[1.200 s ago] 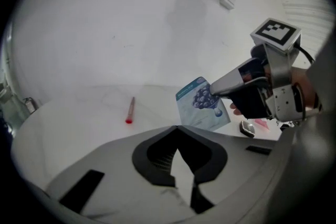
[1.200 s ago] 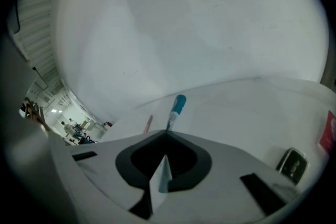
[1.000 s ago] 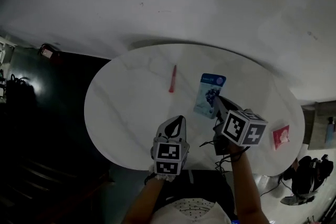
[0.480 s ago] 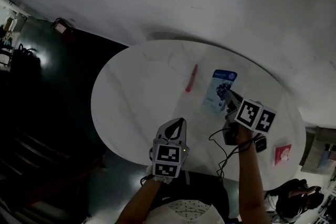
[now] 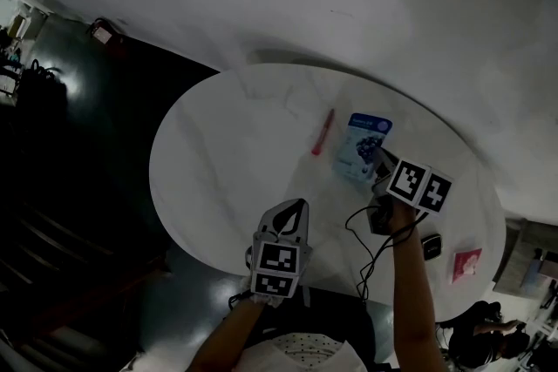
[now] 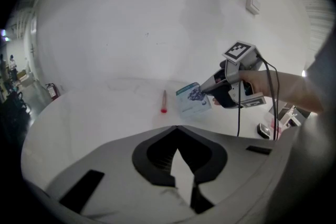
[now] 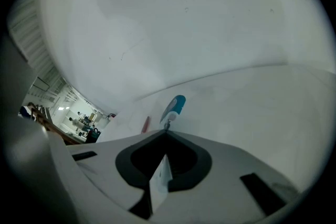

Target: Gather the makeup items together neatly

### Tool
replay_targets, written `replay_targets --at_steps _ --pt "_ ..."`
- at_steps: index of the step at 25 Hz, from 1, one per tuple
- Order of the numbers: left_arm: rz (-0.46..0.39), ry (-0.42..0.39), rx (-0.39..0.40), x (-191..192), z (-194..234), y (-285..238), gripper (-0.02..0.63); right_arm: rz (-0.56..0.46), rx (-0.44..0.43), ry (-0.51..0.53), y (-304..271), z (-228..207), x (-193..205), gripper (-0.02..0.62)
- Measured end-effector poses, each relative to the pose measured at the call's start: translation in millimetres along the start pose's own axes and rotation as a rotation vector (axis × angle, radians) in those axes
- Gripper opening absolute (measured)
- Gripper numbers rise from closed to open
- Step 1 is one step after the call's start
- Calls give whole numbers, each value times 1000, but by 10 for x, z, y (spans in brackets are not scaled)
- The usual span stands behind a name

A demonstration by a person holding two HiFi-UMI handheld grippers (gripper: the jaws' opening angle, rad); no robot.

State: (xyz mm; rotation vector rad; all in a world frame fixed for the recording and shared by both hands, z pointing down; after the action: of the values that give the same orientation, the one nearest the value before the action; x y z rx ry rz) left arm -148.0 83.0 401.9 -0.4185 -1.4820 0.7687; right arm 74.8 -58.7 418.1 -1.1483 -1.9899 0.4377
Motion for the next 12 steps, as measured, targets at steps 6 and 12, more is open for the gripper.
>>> replay_targets --at_steps 6,12 --pt "14 11 -17 15 81 -36 20 12 61 -10 -85 -128 39 18" --pt "24 16 -24 18 129 -66 20 19 109 -31 -144 -227 87 20"
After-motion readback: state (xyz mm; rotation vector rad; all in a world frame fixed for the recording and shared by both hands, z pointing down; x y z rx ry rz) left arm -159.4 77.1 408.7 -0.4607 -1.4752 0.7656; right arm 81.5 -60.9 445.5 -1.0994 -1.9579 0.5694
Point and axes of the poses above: the fingertips, and each gripper's own axes: y backward along the fingers, z to its left, x out of its underside, the point moved 10 cm from there along y, backward along the fingers, and after that the axes turned 9 degrees about -x, right-handed, at the moved point
